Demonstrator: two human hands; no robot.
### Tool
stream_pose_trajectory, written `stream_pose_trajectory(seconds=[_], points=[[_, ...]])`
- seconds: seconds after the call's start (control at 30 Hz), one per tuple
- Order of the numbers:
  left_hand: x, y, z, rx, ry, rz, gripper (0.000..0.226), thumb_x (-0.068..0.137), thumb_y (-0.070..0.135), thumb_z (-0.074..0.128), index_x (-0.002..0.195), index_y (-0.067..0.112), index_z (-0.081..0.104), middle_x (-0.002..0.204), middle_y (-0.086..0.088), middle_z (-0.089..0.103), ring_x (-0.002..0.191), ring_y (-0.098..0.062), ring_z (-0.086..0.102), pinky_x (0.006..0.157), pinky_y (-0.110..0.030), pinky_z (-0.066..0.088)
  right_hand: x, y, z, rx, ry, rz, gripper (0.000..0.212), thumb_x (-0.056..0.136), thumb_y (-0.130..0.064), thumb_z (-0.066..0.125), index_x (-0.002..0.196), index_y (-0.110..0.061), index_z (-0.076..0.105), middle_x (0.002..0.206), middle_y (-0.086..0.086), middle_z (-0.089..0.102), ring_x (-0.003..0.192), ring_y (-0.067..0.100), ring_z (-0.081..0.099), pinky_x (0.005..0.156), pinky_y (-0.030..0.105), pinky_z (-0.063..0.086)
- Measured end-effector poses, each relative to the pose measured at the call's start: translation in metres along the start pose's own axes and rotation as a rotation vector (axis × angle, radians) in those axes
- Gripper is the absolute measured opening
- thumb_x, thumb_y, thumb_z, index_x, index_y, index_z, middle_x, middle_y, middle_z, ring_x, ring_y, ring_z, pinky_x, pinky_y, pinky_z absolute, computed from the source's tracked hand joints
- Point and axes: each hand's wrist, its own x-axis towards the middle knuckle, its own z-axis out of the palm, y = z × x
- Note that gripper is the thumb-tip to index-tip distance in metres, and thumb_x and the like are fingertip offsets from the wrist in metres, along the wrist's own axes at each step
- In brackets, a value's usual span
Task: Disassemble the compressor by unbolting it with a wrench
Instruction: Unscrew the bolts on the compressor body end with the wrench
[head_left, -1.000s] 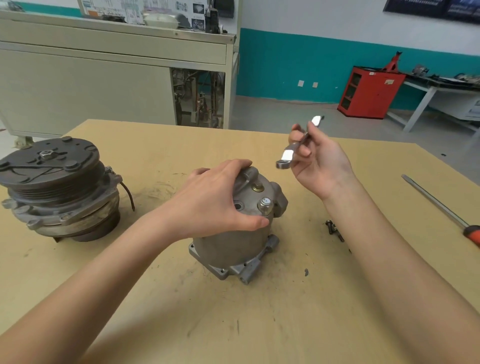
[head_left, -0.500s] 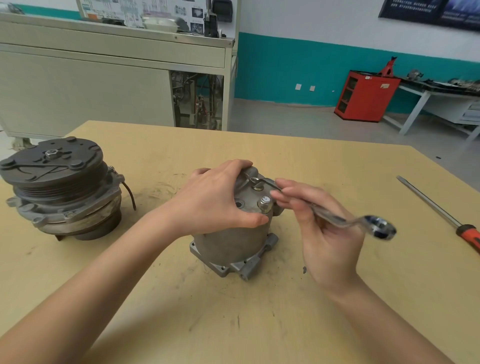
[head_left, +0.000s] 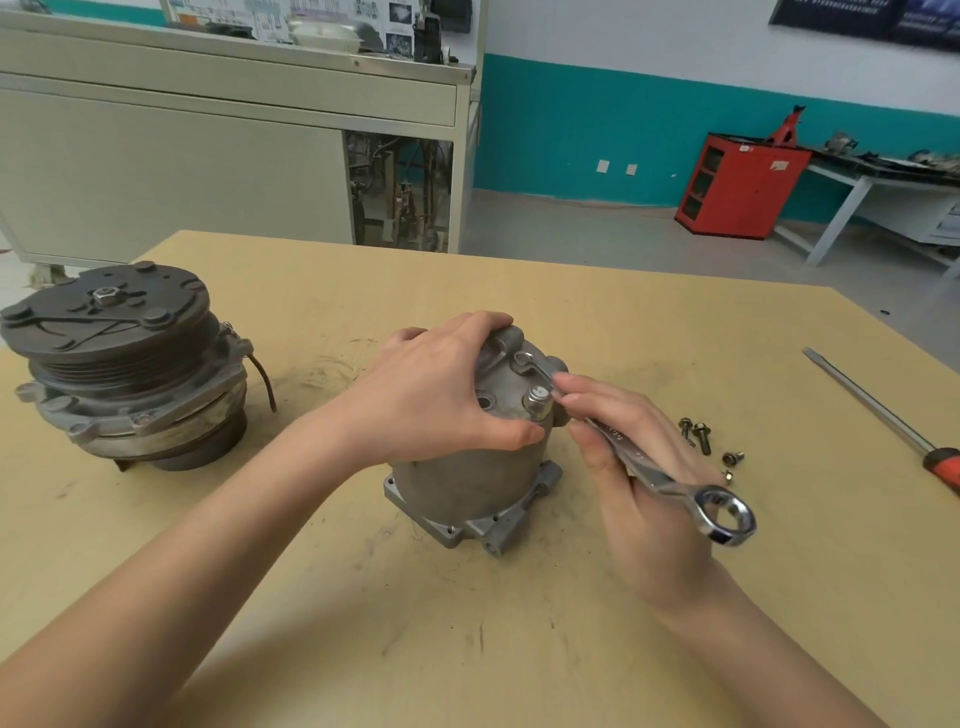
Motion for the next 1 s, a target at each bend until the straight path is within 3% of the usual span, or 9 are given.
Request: stream_pose_trajectory(seconds=[0.13,0.2,0.27,0.43,0.53,0.63,0.8,0.9,1.0], points=[[0.000,-0.001,0.000,-0.002,-0.004,-0.002,0.106,0.053,0.079,0.047,0.144,0.025,0.034,0.136,0.016,0.049,0.119,-0.002,0.046,0.107,-0.031,0.029,-0.001,0.009,-0.006,0.134,-0.065,0.067,0.022,0.098,-0.022,0.049,0.098,-0.009,0.067,0.108,0.005,0.068,0.102,0.017,0.067,0.087,0.028,0.053],[0.001,-0.001,0.000,-0.007,-0.006,-0.004,0.101,0.057,0.074,0.053,0.144,0.025,0.035,0.134,0.016,0.050,0.117,-0.003,0.047,0.106,-0.031,0.029,0.006,0.019,-0.010,0.423,-0.022,0.307,0.018,0.098,-0.020,0.047,0.094,-0.019,0.064,0.105,0.003,0.070,0.089,0.024,0.071,0.077,0.031,0.056],[0.001,0.000,0.000,-0.005,-0.009,-0.005,0.099,0.058,0.072,0.054,0.143,0.026,0.035,0.129,0.018,0.050,0.113,-0.002,0.047,0.106,-0.032,0.029,0.022,0.036,-0.014,0.639,0.042,0.592,0.021,0.099,-0.016,0.041,0.092,-0.014,0.062,0.099,0.006,0.071,0.072,0.025,0.070,0.062,0.028,0.055],[0.001,-0.002,-0.001,-0.003,-0.012,-0.005,0.096,0.065,0.072,0.066,0.143,0.026,0.034,0.120,0.022,0.043,0.100,0.005,0.036,0.104,-0.030,0.026,0.088,0.089,-0.003,0.788,-0.277,1.079,0.022,0.100,-0.015,0.038,0.094,-0.008,0.058,0.079,0.005,0.069,0.044,0.013,0.052,0.038,0.017,0.035],[0.000,-0.002,-0.001,-0.014,-0.004,-0.007,0.092,0.066,0.065,0.067,0.144,0.027,0.034,0.118,0.023,0.042,0.098,0.007,0.034,0.106,-0.029,0.025,0.115,0.097,0.021,0.760,-0.470,1.133,0.021,0.101,-0.017,0.038,0.094,-0.007,0.056,0.068,0.005,0.067,0.039,0.008,0.048,0.033,0.013,0.033],[0.000,0.000,-0.001,-0.011,-0.007,-0.009,0.090,0.067,0.064,0.068,0.142,0.028,0.035,0.113,0.025,0.039,0.095,0.007,0.034,0.103,-0.027,0.024,0.126,0.097,0.038,0.737,-0.528,1.177,0.023,0.102,-0.021,0.038,0.093,-0.007,0.054,0.059,0.005,0.064,0.034,0.007,0.044,0.029,0.013,0.030],[0.000,0.000,-0.002,-0.008,-0.018,-0.012,0.094,0.065,0.066,0.064,0.145,0.027,0.033,0.115,0.024,0.038,0.100,0.005,0.036,0.106,-0.029,0.024,0.130,0.088,0.041,1.049,-0.296,1.274,0.029,0.102,-0.020,0.037,0.080,-0.010,0.051,0.046,-0.003,0.053,0.030,0.004,0.038,0.029,0.014,0.031],[0.000,0.000,-0.001,-0.015,-0.011,-0.005,0.095,0.064,0.067,0.063,0.145,0.028,0.032,0.114,0.024,0.038,0.098,0.007,0.033,0.103,-0.027,0.024,0.134,0.072,0.033,1.007,-0.127,1.227,0.028,0.102,-0.022,0.041,0.078,-0.011,0.052,0.049,-0.002,0.055,0.038,0.006,0.042,0.039,0.013,0.032],[0.000,-0.001,0.000,-0.008,-0.005,-0.001,0.094,0.067,0.066,0.065,0.145,0.027,0.032,0.115,0.023,0.039,0.099,0.005,0.033,0.102,-0.026,0.023,0.128,0.048,0.010,0.949,-0.032,1.122,0.029,0.101,-0.019,0.043,0.076,-0.008,0.053,0.065,0.009,0.069,0.048,0.013,0.060,0.045,0.015,0.046]])
